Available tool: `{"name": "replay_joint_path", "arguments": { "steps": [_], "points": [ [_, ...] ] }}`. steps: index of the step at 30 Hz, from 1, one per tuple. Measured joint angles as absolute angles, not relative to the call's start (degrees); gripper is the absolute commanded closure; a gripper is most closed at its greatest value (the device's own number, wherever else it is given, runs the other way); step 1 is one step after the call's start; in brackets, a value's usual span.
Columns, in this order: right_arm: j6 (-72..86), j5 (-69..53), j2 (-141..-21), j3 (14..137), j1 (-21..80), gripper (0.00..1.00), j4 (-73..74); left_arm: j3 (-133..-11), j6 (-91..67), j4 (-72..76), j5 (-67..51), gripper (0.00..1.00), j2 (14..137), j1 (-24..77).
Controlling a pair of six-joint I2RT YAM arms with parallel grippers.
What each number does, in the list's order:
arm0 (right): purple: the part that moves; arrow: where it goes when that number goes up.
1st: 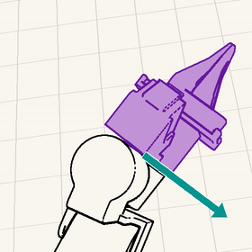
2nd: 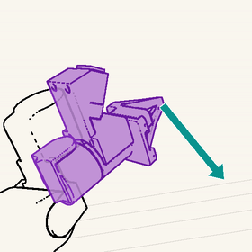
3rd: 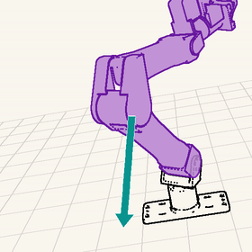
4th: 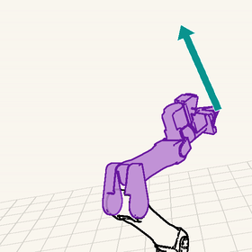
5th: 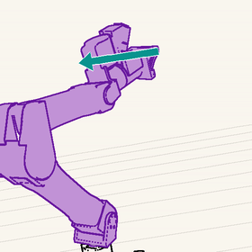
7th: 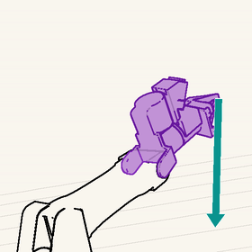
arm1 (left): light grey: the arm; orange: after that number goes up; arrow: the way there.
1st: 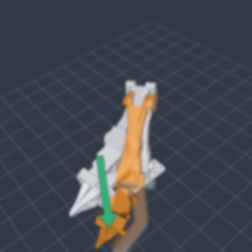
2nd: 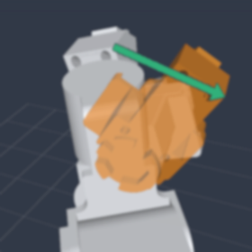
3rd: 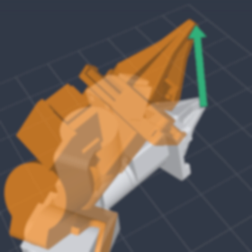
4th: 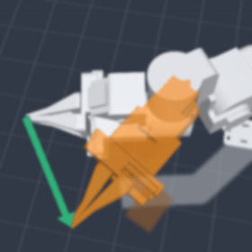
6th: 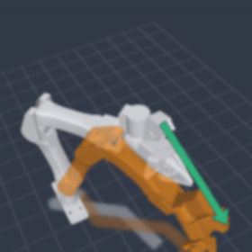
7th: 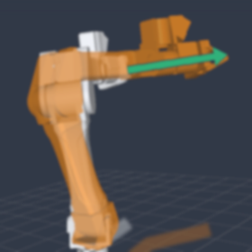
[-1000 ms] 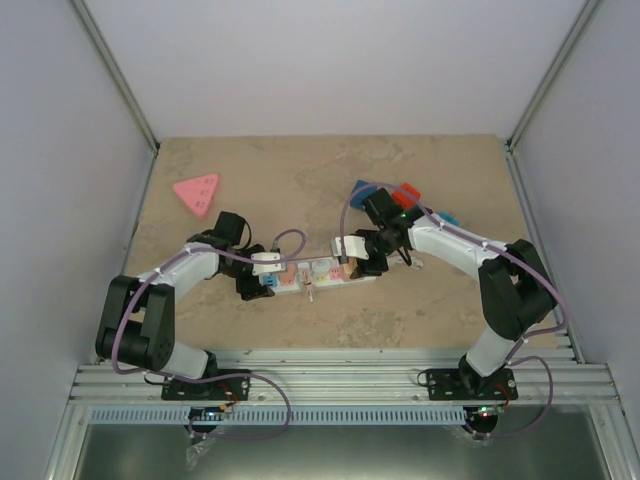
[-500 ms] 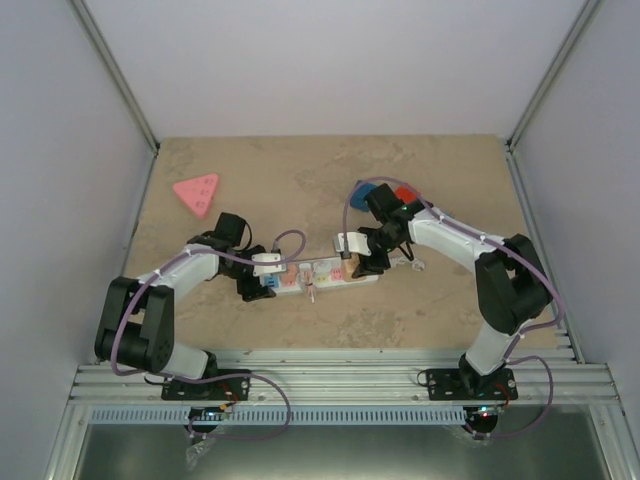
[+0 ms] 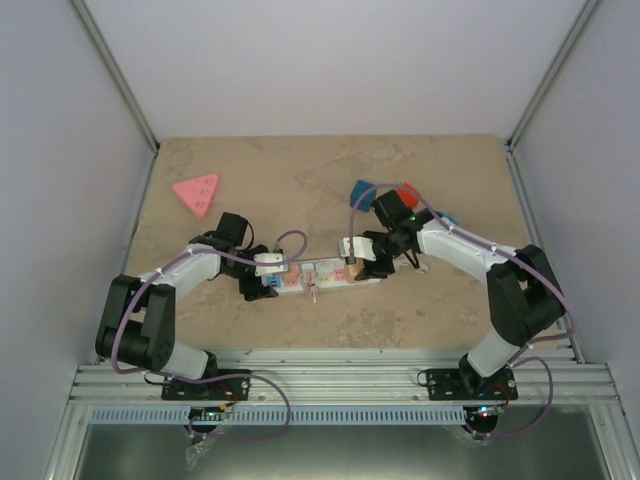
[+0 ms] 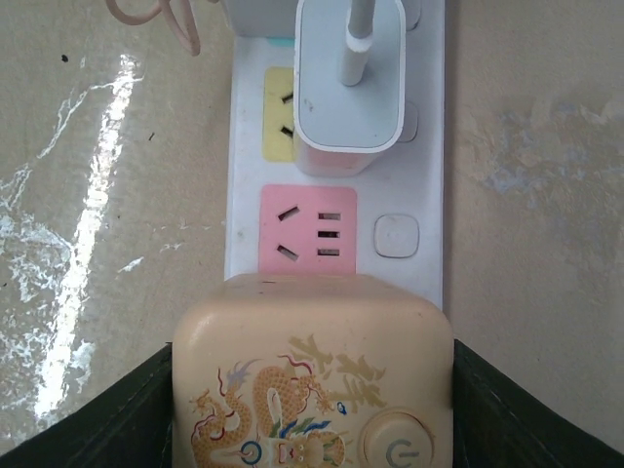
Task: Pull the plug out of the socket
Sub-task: Remove the plug from the socket.
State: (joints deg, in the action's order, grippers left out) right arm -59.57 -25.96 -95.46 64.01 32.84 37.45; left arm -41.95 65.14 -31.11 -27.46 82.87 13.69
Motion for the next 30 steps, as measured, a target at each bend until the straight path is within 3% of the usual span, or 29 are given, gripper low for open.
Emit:
{"name": "replay_joint_path", "arguments": {
  "steps": [19, 30],
  "points": [
    [-57.56, -18.28, -92.99, 62.35, 37.28, 0.72, 34.96, -42.00, 65.47, -30.59, -26.87, 1.00, 83.18, 13.74],
    [-58.43, -25.52, -95.74, 65.43, 32.73, 0.72, 38.74, -42.00, 64.62, -30.61, -27.73, 1.00, 83.18, 13.74]
  ]
}}
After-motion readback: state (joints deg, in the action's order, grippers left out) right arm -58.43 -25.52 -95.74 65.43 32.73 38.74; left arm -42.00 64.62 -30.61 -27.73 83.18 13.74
